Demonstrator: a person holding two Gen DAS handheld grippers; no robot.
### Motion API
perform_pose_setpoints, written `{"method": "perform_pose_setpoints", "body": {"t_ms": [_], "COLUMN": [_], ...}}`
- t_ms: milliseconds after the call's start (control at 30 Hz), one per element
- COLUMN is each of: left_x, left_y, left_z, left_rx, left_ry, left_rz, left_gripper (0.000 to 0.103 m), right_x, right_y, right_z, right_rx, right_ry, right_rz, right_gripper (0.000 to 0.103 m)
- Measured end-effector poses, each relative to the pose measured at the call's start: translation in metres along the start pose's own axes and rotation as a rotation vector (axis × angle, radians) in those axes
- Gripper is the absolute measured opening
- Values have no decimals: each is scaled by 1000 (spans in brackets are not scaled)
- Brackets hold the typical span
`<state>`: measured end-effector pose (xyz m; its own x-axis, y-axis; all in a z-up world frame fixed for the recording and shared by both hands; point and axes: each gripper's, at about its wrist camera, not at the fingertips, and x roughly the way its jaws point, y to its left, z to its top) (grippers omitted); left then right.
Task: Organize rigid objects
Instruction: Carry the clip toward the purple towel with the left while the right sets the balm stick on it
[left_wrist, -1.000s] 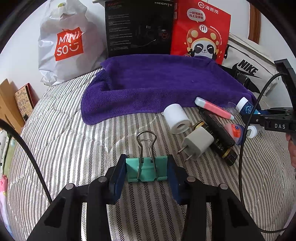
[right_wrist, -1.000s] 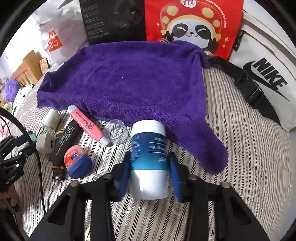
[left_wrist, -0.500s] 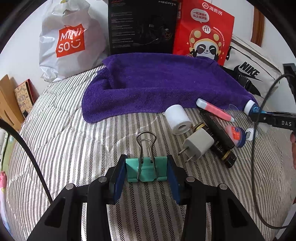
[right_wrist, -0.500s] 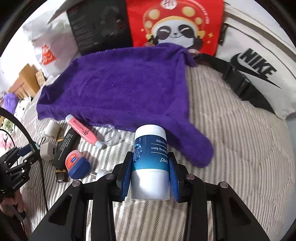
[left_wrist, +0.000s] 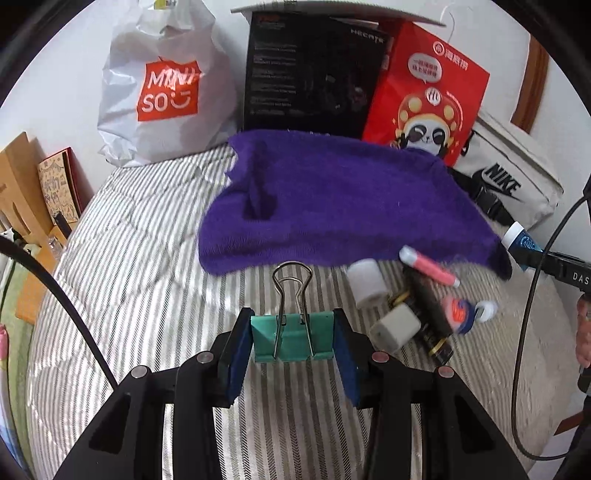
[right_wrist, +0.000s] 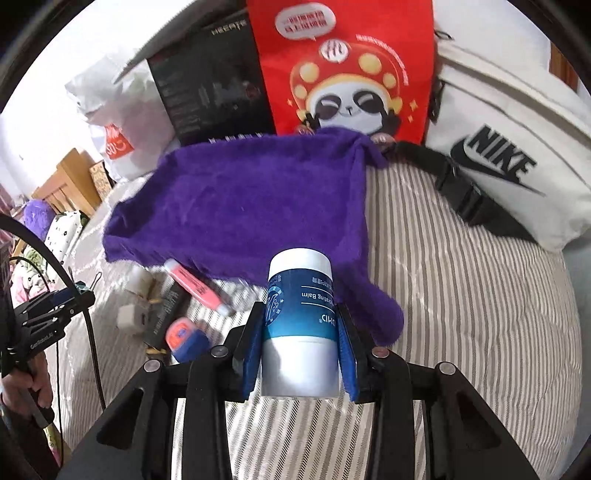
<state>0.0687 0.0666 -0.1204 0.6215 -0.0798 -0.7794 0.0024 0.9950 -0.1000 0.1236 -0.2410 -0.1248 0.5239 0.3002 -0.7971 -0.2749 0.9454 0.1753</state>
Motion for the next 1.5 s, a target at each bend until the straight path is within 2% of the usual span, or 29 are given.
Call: {"method": "perform_pose_setpoints", "body": {"t_ms": [333, 633, 867, 1067, 1267, 1500], "left_x": [-4, 9, 23, 34, 40, 49], "left_y": [8, 20, 30, 36, 37, 34], "left_z": [39, 67, 76, 81, 85, 87], "left_rx": [-12, -24, -44, -54, -54, -50], "left_ry": [-33, -37, -15, 0, 3, 21], "left_rz": [-39, -47, -43, -42, -51, -60], "left_gripper": [40, 40, 40, 40, 40, 40], "right_x": [-8, 26, 83, 123, 146, 157], "right_y": [2, -2, -12, -17, -17, -18], "right_z": [37, 77, 111, 126, 138, 142], "right_rx": [-16, -36, -30, -26, -41, -41], "right_ry": [-66, -72, -35, 7, 52, 93], "right_rz": [12, 4, -24, -44, -80, -81], "right_gripper": [36, 36, 36, 36, 36, 36]}}
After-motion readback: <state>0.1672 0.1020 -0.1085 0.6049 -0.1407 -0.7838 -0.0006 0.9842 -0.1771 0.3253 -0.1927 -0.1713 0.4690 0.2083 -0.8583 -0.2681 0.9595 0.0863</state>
